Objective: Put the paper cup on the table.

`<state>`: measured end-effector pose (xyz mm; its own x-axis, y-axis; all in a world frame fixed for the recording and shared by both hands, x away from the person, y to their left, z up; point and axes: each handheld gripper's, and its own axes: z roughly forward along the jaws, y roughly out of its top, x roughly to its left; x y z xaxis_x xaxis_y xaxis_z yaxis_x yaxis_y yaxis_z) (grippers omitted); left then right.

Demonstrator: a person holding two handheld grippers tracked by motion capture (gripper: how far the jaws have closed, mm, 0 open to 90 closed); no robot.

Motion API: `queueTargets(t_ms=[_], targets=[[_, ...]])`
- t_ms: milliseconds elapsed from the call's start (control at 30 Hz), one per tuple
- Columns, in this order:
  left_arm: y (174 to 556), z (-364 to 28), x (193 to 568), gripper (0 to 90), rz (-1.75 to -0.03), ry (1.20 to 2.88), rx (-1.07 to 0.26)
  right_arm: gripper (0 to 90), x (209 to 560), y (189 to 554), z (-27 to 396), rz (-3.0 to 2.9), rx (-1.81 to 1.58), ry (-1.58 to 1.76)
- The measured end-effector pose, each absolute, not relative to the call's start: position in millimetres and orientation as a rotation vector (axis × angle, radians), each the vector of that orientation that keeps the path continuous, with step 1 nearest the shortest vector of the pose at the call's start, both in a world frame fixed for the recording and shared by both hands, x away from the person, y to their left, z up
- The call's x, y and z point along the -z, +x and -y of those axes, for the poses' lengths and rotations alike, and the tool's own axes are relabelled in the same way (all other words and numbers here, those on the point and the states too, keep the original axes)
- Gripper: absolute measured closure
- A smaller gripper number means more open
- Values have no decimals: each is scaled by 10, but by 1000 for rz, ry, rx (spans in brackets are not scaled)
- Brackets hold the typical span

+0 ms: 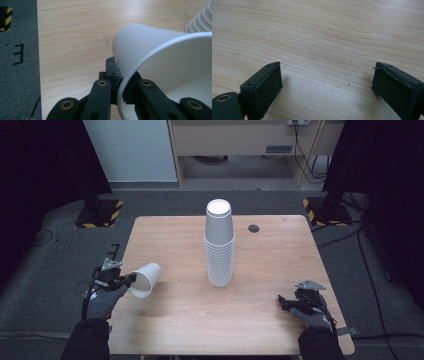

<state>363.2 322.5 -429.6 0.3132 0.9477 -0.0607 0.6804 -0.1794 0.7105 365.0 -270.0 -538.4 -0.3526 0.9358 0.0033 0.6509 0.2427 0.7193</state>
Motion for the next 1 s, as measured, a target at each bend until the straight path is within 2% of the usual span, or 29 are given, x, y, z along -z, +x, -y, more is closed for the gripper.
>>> queueTargets(t_ms=[667,1000], targets=[[3807,-3206,4064,857,-1524,2083,-465,90,5384,3650,2699,-2092,-891,1450],[3871,-3189,4037,862,-1580,2194,-373,89,5385,3650,2697,-2090,-893,1454]])
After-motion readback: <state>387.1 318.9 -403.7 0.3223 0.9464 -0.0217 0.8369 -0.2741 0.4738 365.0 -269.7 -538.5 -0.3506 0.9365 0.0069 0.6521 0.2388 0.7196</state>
